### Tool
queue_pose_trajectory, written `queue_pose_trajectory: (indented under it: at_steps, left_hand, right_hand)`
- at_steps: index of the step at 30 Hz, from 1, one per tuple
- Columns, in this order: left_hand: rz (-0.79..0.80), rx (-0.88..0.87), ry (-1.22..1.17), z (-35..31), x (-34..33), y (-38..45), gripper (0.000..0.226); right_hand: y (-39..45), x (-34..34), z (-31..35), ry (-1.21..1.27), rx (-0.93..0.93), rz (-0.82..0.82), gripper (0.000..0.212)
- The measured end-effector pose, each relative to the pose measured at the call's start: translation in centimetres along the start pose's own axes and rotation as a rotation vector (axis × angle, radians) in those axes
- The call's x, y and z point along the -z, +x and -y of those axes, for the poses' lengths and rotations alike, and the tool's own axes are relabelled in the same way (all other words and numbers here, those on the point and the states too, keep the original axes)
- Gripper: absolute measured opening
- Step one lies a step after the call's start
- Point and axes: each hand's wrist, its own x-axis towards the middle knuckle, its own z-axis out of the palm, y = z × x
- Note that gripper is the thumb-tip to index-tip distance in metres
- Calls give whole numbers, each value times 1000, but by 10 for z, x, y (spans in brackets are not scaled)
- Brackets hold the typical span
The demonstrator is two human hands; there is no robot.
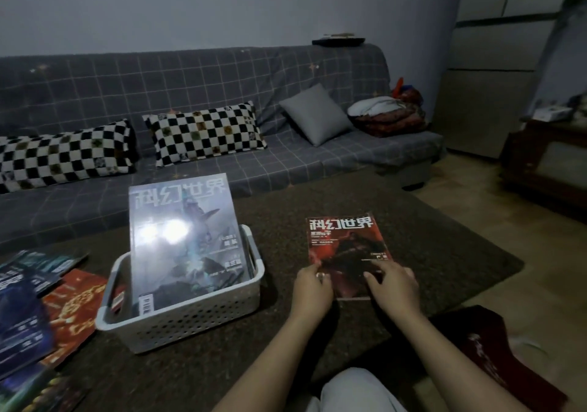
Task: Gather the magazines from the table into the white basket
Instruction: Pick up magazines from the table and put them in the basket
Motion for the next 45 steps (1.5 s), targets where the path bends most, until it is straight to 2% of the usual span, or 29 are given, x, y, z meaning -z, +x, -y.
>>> queue_pose_trajectory:
  at_steps: [4, 7, 9, 11, 14, 19, 24, 28, 32, 36, 39, 45]
  left_hand:
    - [-75, 130, -52, 4, -17, 18, 23]
    - [-131, 302, -85, 5, -20, 36, 29]
    - [-99, 395, -135, 7, -19, 48, 35]
    - [-35, 418, -189, 8, -20, 55, 31]
    - [-29, 360, -177, 6, -23, 53, 16]
    - [-81, 248, -260, -1, -13, 33, 20]
    - [-144, 123, -455, -6, 21, 5, 19]
    - [-228, 27, -489, -8, 61, -14, 17]
    - [-342, -9, -468, -2, 107, -34, 17]
    - [-449, -25, -463, 13, 155, -49, 17]
    - [-542, -29, -426, 26, 189, -53, 23]
    - [-602, -14, -412, 51, 241, -41, 24]
  right_hand:
    - [10, -5, -21, -47, -80, 85, 52]
    - [15, -9, -29, -15, -98, 75, 51]
    - [16, -10, -32, 7, -115, 57, 51]
    - [16, -10, -35, 29, -121, 42, 51]
    - [13, -9, -37, 86, -130, 36, 50]
    - [5, 2, -34, 199, -123, 71, 51]
    - [-6, 21, -9, 547, -79, 159, 51]
    - [-12, 37, 32, 700, 22, 179, 48]
    - [-23, 43, 80, 744, 209, 153, 48]
    - [-35, 33, 129, 741, 371, 193, 48]
    - [-39, 19, 164, 780, 412, 248, 47]
    - [-34, -14, 223, 775, 487, 275, 49]
